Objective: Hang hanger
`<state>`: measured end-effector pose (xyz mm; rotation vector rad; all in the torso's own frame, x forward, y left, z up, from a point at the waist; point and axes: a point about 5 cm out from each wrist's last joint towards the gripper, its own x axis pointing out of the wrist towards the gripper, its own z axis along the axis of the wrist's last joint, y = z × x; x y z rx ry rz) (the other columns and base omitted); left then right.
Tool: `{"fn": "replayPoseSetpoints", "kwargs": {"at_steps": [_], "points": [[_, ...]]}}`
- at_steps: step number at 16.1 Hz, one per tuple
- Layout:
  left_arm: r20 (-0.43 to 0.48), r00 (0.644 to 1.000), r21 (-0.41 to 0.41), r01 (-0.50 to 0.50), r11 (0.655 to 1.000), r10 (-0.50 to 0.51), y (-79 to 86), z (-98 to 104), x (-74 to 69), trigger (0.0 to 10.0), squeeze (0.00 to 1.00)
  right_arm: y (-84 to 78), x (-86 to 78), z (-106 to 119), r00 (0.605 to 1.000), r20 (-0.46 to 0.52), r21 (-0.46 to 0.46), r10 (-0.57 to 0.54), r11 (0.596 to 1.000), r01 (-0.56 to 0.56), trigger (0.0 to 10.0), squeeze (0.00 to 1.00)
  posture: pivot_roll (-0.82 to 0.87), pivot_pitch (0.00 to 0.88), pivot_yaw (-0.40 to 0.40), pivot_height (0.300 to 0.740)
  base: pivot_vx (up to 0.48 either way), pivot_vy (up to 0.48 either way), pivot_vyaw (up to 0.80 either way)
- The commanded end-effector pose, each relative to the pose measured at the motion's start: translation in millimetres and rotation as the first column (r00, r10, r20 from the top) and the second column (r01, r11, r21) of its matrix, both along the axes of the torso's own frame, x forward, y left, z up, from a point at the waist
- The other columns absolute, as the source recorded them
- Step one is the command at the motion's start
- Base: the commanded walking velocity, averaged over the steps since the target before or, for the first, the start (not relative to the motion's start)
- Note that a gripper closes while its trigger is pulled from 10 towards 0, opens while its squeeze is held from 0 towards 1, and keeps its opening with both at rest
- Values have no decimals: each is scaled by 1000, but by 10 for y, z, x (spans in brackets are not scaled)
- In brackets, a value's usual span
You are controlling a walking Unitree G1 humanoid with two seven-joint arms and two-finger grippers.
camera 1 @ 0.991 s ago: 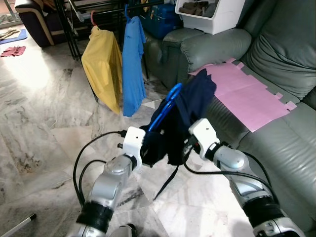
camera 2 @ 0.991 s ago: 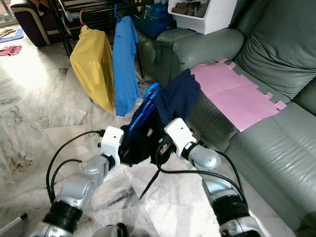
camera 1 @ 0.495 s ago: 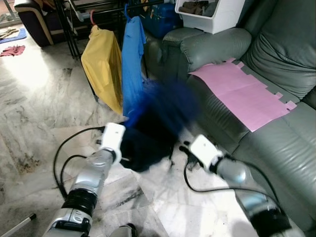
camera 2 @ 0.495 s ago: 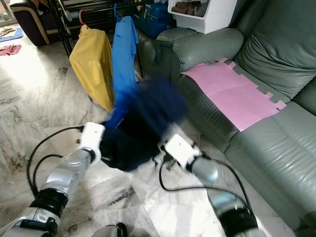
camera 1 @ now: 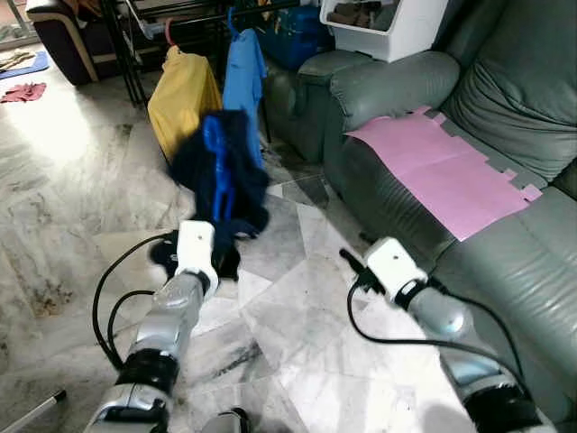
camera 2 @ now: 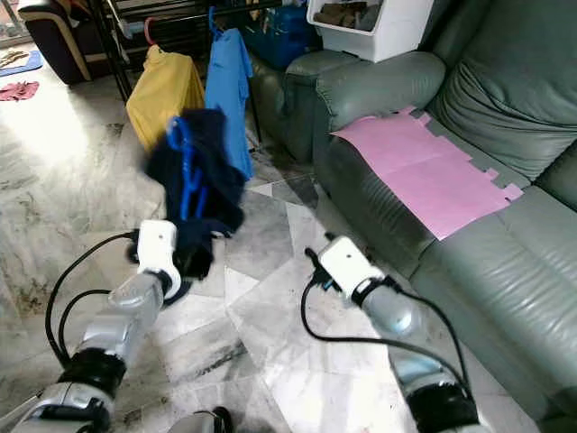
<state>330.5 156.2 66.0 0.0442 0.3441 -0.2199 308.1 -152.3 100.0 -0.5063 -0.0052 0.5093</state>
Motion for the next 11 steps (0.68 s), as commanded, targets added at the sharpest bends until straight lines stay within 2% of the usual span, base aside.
{"fn": "replayPoseSetpoints", "kwargs": {"at_steps": [1, 2, 3, 4, 6, 7, 9, 10, 11], "points": [[62, 992, 52, 103, 993, -106, -13, 104, 7, 3137, 0, -66, 48, 137, 999, 48, 1, 5, 1000, -5, 10000, 1000, -3, 83, -3, 740, 0, 0, 0], [56, 989, 74, 133, 988, -137, 10, 100, 0, 2275, 0, -92, 55, 164, 998, 57, -10, 13, 1000, -13, 10000, 1000, -3, 83, -3, 740, 0, 0, 0], [49, 974, 135, 215, 967, -223, 70, 118, -3, 588, 0, -185, 69, 227, 997, 75, -51, 34, 998, -30, 10000, 1000, 0, 86, -2, 740, 0, 0, 0], [40, 944, 222, 312, 924, -328, 142, 171, 3, 0, 0, -316, 64, 313, 995, 68, -88, 75, 994, -69, 10000, 1000, 2, 88, -4, 740, 0, 0, 0], [44, 885, 312, 429, 848, -464, 179, 273, 0, 0, 0, -460, 17, 428, 987, 21, -115, 160, 981, -156, 10000, 1000, -1, 90, -5, 740, 0, 0, 0], [40, 848, 361, 480, 799, -528, 191, 317, -4, 0, 0, -533, -17, 483, 978, -14, -137, 207, 969, -207, 10000, 1000, -8, 93, -4, 740, 0, 0, 0], [35, 783, 418, 553, 721, -620, 182, 381, -12, 0, 0, -637, -57, 526, 964, -68, -186, 256, 946, -264, 10000, 1000, -13, 94, -1, 740, 0, 0, 0], [31, 721, 447, 609, 655, -692, 157, 423, -29, 0, 0, -698, -90, 547, 950, -114, -206, 290, 929, -308, 10000, 1000, -16, 94, 1, 740, 0, 0, 0], [16, 647, 478, 665, 574, -763, 127, 452, -57, 0, 0, -734, -159, 553, 915, -199, -218, 352, 894, -391, 10000, 1000, -18, 95, 3, 740, 0, 0, 0]]}}
